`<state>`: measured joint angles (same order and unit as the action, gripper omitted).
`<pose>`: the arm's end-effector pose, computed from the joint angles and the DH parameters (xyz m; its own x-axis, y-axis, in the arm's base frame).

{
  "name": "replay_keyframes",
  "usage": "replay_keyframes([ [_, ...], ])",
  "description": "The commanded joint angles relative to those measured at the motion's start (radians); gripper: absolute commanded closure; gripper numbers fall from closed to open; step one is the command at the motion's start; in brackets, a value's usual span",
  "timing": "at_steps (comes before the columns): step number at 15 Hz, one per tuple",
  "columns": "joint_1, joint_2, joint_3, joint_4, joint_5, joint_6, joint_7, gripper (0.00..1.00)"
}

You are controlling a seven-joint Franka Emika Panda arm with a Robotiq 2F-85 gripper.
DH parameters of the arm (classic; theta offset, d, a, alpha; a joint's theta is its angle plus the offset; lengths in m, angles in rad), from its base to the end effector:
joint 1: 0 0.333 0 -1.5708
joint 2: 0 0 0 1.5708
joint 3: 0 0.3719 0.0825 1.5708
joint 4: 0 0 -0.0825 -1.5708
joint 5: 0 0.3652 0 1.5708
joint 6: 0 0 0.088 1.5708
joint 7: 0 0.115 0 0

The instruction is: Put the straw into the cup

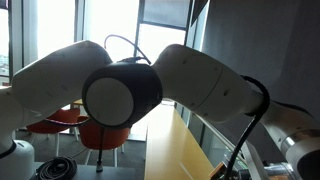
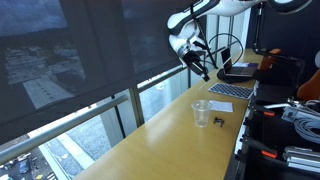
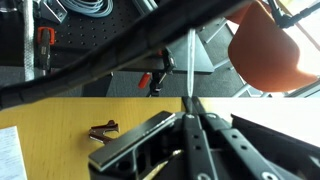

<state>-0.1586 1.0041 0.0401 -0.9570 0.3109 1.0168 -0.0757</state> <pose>0.6881 -0.0482 0.2699 0.6329 0.1733 -0.7546 -0.1966 -0.9067 -0.3731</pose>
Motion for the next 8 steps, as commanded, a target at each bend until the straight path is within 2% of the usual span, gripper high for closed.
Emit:
replay_keyframes([
  [1, -0.022, 0.097, 0.010, 0.111, 0.059, -0.046, 0.064, 1.00],
  [8, -0.058, 0.188, 0.023, 0.168, 0.128, -0.054, 0.134, 1.00],
])
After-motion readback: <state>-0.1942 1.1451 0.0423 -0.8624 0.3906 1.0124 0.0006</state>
